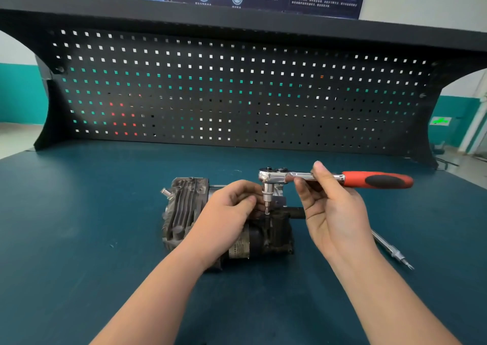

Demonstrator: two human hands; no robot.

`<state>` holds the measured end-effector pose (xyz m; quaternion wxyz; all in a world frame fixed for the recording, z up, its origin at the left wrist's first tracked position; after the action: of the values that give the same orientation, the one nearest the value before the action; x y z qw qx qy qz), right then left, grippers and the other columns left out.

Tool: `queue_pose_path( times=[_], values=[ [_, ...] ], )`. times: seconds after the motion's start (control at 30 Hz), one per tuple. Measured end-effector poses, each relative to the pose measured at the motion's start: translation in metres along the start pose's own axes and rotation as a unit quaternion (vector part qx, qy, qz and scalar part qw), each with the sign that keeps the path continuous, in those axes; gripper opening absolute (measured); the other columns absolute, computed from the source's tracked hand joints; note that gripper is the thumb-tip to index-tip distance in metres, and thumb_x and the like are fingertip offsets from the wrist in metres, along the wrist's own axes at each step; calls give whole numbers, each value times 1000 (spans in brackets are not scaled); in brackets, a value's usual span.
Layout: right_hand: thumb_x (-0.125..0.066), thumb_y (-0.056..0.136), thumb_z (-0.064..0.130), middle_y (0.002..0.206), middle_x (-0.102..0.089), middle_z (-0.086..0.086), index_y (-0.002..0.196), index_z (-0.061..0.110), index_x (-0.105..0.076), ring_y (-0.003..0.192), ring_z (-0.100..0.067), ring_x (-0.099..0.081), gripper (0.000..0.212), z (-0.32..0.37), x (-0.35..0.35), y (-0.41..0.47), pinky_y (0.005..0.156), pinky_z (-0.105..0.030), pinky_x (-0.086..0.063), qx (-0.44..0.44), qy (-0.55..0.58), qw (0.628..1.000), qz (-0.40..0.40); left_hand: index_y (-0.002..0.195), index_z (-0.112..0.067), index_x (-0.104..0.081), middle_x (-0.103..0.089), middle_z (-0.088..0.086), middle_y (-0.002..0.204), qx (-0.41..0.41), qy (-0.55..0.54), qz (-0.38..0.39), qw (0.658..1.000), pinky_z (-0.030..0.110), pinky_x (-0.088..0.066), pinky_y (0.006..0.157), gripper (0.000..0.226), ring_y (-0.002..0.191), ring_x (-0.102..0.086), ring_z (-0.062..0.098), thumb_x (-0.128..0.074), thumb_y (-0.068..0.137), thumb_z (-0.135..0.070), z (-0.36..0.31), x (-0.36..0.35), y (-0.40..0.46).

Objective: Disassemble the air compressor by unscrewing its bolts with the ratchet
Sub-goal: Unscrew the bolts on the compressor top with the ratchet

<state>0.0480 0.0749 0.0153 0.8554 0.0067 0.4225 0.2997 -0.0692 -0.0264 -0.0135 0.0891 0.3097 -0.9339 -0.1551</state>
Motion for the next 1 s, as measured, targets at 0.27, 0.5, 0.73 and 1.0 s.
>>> queue_pose_path(
  times=[0.27, 0.5, 0.73, 1.0],
  values=[
    [-59, 90, 2, 55, -64, -2, 62, 6, -62, 55, -14, -68, 28, 0, -3, 0, 53, -18, -53, 6, 11, 999, -30, 92, -16, -67, -72, -3, 82, 14, -22, 2, 1000, 20, -52, 77, 28, 79, -66, 8, -45, 95, 0, -1, -1, 0],
    [-61, 88, 1, 55, -63, -1, 71, 4, -55, 56, -13, -67, 19, 0, -2, 5, 54, -18, -53, -12, 17, 998, -56, 92, -15, -67, -71, 2, 84, 22, -44, 5, 999, 21, -53, 77, 30, 79, -66, 9, -43, 96, 2, 0, -2, 2],
    [-61, 88, 3, 58, -64, -3, 71, 3, -59, 54, -12, -66, 17, 8, -4, 14, 51, -16, -51, -84, -35, 996, 1, 88, -25, -73, -74, 2, 93, 32, -81, 3, 996, 38, -51, 87, 27, 87, -68, 17, -53, 88, -6, 2, 0, 6],
    [-63, 81, 3, 61, -61, -9, 78, 2, -57, 52, -11, -62, 7, 16, 3, 34, 44, -12, -49, -259, -51, 964, -14, 109, -19, -70, -70, 6, 110, 33, -85, 157, 983, 39, -44, 100, 32, 111, -62, 21, -63, 80, -29, -10, 2, 14]
  ],
)
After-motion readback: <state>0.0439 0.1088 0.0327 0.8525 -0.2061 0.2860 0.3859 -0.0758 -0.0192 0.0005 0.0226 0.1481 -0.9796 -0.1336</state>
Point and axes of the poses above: each hand's wrist, its own y-axis towards the middle knuckle, its own x-axis out of the back of the hand, z = x × y, the point moved 1 cm from there along y, towards the middle knuckle
